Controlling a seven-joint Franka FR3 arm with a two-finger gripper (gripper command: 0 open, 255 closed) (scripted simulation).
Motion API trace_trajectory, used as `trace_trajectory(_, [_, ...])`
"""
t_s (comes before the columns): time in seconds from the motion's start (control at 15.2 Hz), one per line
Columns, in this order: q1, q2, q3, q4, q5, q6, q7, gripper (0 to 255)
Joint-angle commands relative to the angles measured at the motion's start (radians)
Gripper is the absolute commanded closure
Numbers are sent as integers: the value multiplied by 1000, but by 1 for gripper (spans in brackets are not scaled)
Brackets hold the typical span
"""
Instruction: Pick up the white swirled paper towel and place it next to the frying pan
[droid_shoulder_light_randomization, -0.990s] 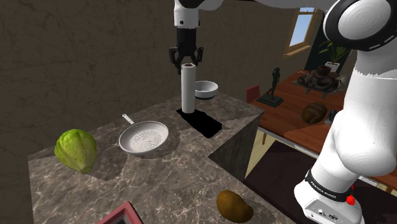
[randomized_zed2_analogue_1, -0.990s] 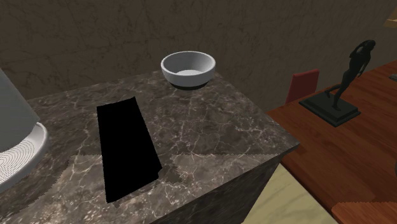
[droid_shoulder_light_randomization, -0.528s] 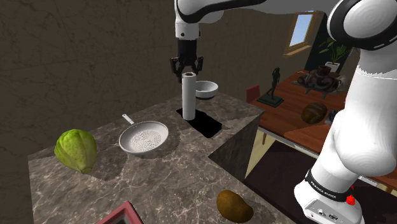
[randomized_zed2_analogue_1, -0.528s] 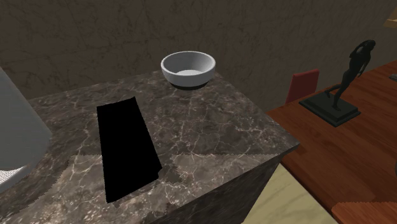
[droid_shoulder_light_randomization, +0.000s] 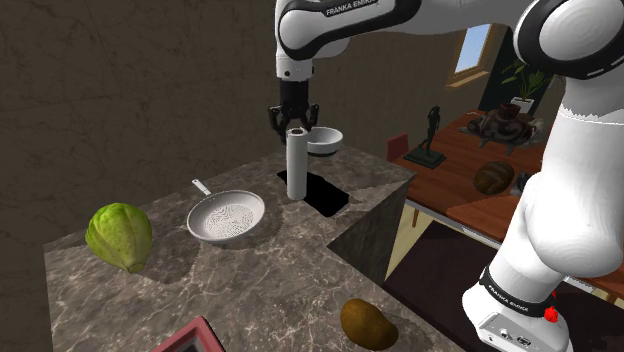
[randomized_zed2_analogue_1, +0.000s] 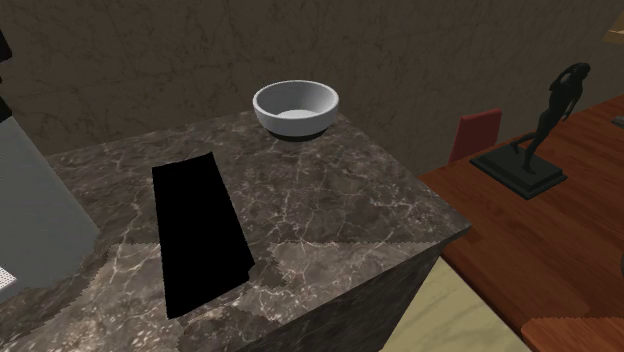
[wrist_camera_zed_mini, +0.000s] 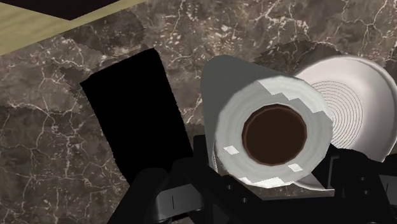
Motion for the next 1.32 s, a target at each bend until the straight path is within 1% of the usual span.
trace_trajectory(0.0, [-1,0,0,-26,1,27,-3,255])
trace_trajectory(1.06, [0,45,1,-183,6,228,-16,255])
trace_trajectory(1.25, [0,45,1,-183,6,228,-16,255])
